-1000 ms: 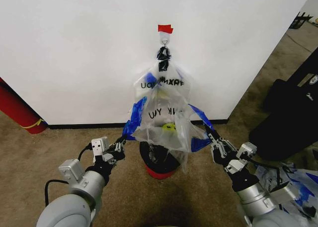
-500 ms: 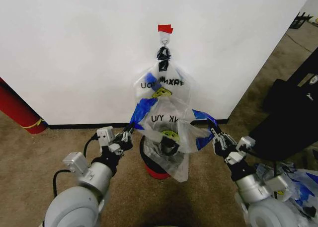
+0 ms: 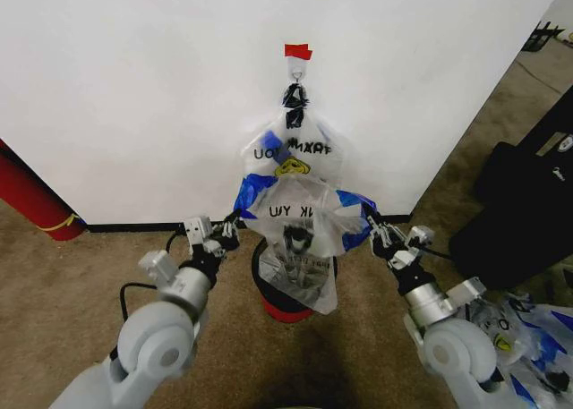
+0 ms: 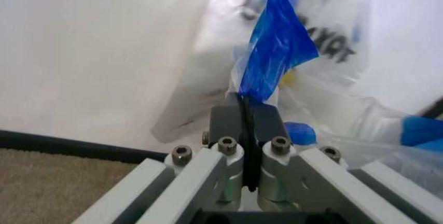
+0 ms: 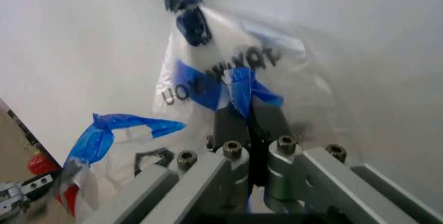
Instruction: Pick up the garbage bag from the wall and place it over the trash bin.
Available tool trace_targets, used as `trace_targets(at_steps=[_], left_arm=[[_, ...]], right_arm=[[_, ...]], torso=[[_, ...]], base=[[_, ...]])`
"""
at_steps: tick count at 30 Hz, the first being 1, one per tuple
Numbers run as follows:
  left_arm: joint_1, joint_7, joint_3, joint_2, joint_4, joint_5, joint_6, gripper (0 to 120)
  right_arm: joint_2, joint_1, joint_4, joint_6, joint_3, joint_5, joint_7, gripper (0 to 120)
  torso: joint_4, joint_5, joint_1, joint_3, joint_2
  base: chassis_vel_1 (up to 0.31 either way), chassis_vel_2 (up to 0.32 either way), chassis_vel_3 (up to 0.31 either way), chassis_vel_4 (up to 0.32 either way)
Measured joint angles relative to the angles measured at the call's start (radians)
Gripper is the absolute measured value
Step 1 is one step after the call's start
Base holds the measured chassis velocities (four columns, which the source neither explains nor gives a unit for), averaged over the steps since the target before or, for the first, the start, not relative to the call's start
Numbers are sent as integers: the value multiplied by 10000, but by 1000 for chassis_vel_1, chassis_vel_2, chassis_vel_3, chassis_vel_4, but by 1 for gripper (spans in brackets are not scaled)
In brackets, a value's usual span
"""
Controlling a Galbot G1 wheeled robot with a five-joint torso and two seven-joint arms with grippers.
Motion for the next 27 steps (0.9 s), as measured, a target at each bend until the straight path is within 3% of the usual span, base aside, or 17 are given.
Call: trace_targets(at_steps=[8, 19, 27], left_arm=[[1084, 235, 146, -544, 1015, 710, -609, 0], [2207, 233, 362, -834, 1087, 1497, -796, 0], [3174, 157, 224, -784, 680, 1759, -677, 0]], right_arm=[[438, -235, -1429, 674, -225, -751, -291, 0], [492, -1146, -2319, 1280, 41, -1849, -455, 0], [699, -2002, -1974, 1387, 111, -2343, -450, 0]], torso=[[3, -1, -1, -1, 0], [0, -1, -2, -2, 1], [2, -1, -2, -3, 1]], base=[[0, 0, 0, 0], [0, 0, 0, 0], [0, 0, 0, 0]])
